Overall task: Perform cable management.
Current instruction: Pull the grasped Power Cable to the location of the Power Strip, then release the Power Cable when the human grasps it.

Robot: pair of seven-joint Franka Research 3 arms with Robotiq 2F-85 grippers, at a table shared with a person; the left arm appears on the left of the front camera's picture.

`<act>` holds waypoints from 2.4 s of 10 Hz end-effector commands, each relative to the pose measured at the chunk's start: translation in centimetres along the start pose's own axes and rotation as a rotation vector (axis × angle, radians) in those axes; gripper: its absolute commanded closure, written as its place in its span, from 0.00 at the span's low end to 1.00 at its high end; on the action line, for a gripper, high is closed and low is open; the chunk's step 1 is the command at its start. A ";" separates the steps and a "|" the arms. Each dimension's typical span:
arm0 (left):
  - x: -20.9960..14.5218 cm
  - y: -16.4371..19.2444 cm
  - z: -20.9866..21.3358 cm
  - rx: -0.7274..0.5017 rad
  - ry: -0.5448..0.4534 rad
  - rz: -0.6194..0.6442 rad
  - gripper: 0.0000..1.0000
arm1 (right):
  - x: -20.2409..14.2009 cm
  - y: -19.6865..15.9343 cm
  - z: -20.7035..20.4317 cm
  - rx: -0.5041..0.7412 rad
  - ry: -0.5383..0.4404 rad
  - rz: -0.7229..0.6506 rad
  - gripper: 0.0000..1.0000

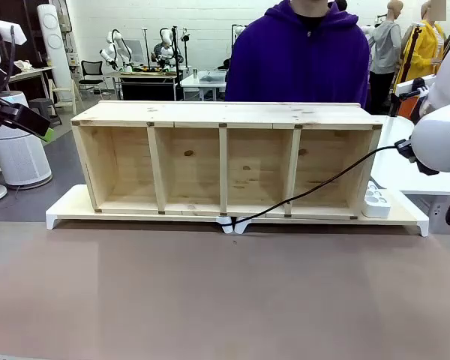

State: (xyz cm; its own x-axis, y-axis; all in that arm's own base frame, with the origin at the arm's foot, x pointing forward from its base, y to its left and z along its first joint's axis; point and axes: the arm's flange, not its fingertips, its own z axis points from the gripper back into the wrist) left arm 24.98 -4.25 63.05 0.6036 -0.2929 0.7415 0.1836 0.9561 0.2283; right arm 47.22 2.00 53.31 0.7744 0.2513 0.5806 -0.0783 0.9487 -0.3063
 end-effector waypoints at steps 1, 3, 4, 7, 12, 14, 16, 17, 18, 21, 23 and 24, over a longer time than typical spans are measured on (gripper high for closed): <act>0.2 0.0 -0.1 0.005 -0.011 -0.004 0.00 | 2.3 -0.9 -2.1 0.097 -0.042 -0.021 0.85; 0.2 0.0 -0.1 0.005 -0.011 -0.004 0.00 | 3.2 -0.9 -3.4 0.108 -0.066 -0.028 0.85; 0.2 0.0 -0.1 0.005 -0.011 -0.004 0.00 | 3.3 -1.1 -3.6 0.109 -0.069 -0.040 0.85; 0.2 0.0 -0.1 0.005 -0.011 -0.004 0.00 | 3.0 -1.7 -4.2 0.099 -0.073 -0.053 0.85; 0.2 0.0 -0.1 0.005 -0.011 -0.004 0.00 | 2.5 -1.4 -4.0 0.089 -0.037 -0.052 0.85; 0.2 0.0 -0.1 0.005 -0.011 -0.004 0.00 | 2.5 -1.4 -4.0 0.089 -0.037 -0.052 0.85; 0.2 0.0 -0.1 0.005 -0.011 -0.004 0.00 | 2.5 -1.4 -4.0 0.089 -0.037 -0.052 0.85; 0.2 0.0 -0.1 0.005 -0.011 -0.004 0.00 | 2.5 -1.4 -4.0 0.089 -0.037 -0.052 0.85; 0.2 0.0 -0.1 0.005 -0.011 -0.004 0.00 | 2.5 -1.4 -4.0 0.089 -0.037 -0.052 0.85; 0.2 0.0 -0.1 0.005 -0.011 -0.004 0.00 | 2.5 -1.4 -4.0 0.089 -0.037 -0.052 0.85; 0.2 0.0 -0.1 0.005 -0.011 -0.004 0.00 | 2.5 -1.4 -4.0 0.089 -0.037 -0.052 0.85; 0.2 0.0 -0.1 0.005 -0.011 -0.004 0.00 | 2.5 -1.4 -4.0 0.089 -0.037 -0.052 0.85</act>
State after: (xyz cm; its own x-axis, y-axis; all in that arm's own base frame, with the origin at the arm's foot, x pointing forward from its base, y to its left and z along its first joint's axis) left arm 24.98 -4.25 63.05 0.6035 -0.2931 0.7415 0.1838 0.9561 0.2283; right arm 51.69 0.45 51.98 0.7575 0.2053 0.6197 -0.0940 0.9737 -0.2076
